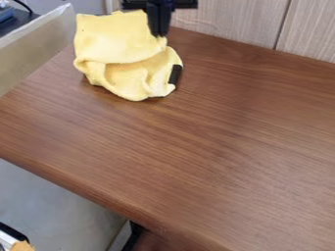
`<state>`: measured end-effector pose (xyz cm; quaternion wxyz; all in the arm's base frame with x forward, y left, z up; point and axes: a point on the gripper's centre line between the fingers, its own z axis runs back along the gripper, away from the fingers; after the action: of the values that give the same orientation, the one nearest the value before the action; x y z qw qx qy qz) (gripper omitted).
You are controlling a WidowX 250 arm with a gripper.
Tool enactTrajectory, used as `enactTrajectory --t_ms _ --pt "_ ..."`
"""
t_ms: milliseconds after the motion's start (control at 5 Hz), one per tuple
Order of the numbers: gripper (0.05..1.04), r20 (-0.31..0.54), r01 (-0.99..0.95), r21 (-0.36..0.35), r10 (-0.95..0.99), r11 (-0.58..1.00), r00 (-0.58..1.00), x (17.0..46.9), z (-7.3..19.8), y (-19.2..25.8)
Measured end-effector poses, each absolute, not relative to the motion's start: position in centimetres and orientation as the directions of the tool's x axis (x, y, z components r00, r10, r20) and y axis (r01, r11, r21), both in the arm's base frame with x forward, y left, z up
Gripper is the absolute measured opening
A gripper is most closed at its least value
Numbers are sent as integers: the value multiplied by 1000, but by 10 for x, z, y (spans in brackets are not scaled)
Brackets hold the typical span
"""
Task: Unfold the yellow cloth from top to bottom
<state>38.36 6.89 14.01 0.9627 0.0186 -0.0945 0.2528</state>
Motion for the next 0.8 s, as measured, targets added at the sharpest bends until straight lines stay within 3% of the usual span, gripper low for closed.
enactTrajectory --t_ms 400,800 --pt "55 249 -540 -33 530 841 810 333 162 99" --pt "55 228 -595 -45 588 803 776 270 144 129"
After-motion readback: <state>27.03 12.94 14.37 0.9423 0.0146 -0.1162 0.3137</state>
